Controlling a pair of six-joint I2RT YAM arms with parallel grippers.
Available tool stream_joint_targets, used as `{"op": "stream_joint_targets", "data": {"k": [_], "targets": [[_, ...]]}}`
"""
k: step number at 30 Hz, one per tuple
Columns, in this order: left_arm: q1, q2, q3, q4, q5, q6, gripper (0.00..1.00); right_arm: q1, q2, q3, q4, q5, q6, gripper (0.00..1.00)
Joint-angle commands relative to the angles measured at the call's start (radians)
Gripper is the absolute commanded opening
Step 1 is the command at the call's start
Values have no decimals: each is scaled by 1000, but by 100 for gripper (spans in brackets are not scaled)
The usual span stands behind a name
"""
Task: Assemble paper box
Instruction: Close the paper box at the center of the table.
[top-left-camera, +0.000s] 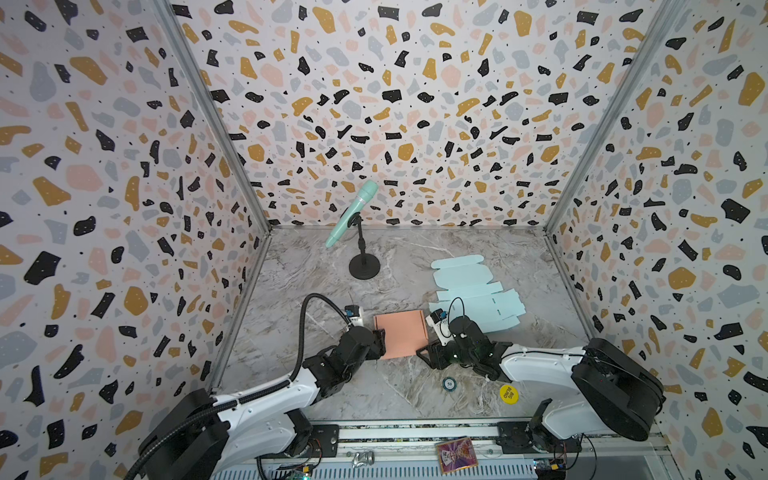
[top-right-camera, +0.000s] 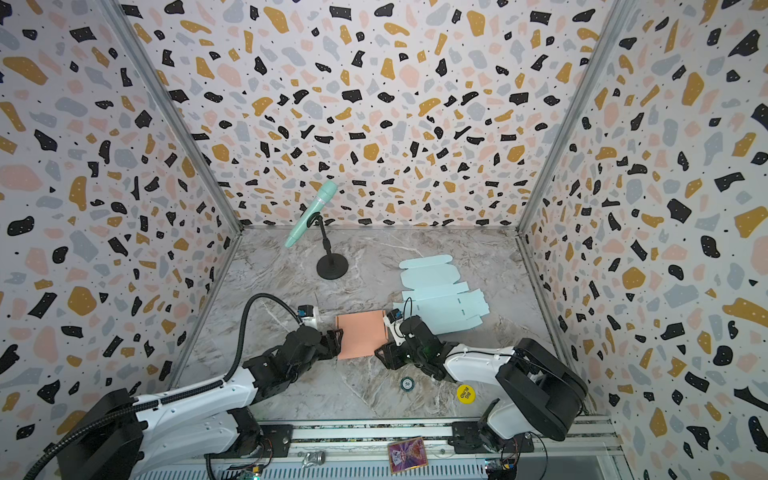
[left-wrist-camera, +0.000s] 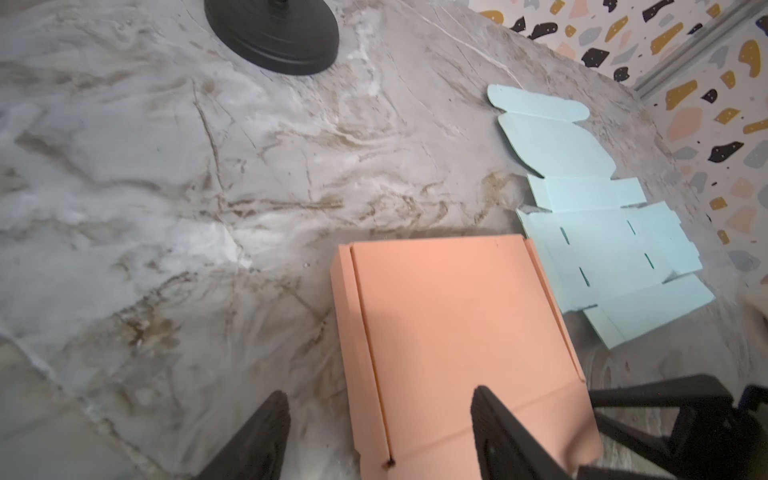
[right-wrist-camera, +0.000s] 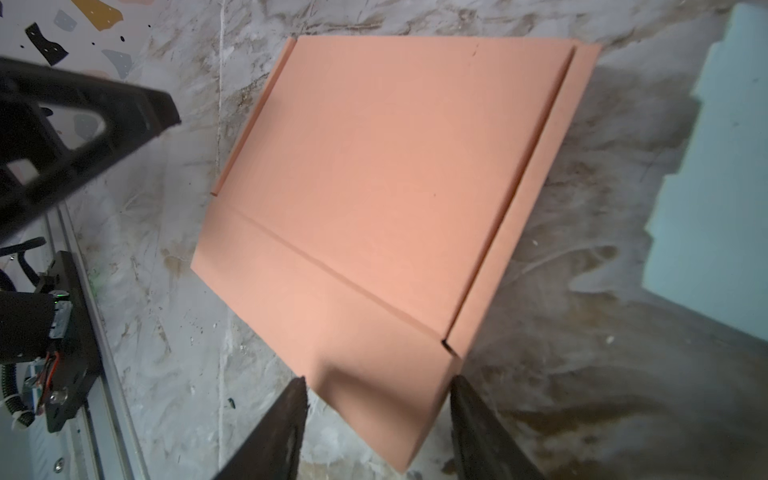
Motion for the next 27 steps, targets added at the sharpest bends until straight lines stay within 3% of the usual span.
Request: {"op": "stream_joint_targets", "data": {"k": [1, 7, 14, 20, 27], "targets": [[67, 85, 50, 40, 59, 97, 72, -5, 12, 39, 4, -1, -16, 56], [99, 286, 132, 77, 89, 143, 73, -10, 21, 53, -15, 14, -31, 57], [106, 382, 126, 156, 113, 138, 73, -21, 66, 74, -25, 42, -59, 57], [106, 395, 98, 178, 121, 126, 72, -30, 119, 99, -26, 55, -87, 56], [105, 296, 109, 126, 124, 145, 76, -19, 39, 102, -30, 14, -55, 57]]}}
